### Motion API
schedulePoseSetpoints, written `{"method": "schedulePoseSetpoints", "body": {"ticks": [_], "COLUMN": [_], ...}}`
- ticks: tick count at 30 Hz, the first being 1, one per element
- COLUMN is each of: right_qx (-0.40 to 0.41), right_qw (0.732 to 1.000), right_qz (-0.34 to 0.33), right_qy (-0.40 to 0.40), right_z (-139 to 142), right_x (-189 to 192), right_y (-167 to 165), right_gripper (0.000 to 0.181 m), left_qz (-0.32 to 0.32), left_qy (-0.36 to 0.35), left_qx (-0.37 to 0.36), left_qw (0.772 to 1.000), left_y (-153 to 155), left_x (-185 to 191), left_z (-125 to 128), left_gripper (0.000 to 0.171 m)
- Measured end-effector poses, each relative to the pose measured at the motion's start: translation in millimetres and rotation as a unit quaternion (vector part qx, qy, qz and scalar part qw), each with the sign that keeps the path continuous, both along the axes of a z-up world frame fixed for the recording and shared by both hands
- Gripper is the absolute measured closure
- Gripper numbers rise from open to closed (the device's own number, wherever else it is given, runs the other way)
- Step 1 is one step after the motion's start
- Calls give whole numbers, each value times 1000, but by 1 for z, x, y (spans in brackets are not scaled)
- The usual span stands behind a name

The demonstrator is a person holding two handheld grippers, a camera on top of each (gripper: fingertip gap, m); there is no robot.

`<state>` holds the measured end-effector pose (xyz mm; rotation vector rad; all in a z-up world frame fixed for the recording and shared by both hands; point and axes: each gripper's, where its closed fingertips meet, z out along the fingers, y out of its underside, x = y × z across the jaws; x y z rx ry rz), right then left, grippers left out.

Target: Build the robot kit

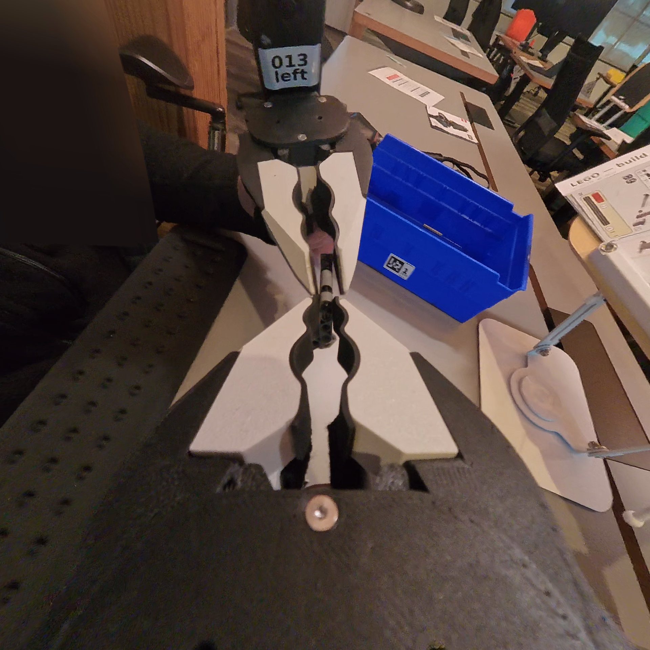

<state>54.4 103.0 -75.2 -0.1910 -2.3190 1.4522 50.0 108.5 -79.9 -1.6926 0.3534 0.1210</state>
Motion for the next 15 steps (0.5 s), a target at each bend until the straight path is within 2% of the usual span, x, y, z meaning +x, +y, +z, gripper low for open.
{"method": "schedulePoseSetpoints", "body": {"ticks": [1,6,15], "right_qx": [0,-2,4], "right_qw": [1000,1000,999], "right_qz": [2,-1,7], "right_qy": [1,2,31], "right_z": [0,0,8], "right_x": [1,1,13], "right_y": [-1,-2,-5], "right_gripper": [176,176,176], "left_qz": [-9,-11,-33], "left_qy": [0,-7,-18], "left_qx": [4,5,32], "left_qw": [1000,1000,999], "left_y": [-1,0,-5], "left_x": [4,7,18], "left_z": [3,0,8], "left_gripper": [163,166,166]}}
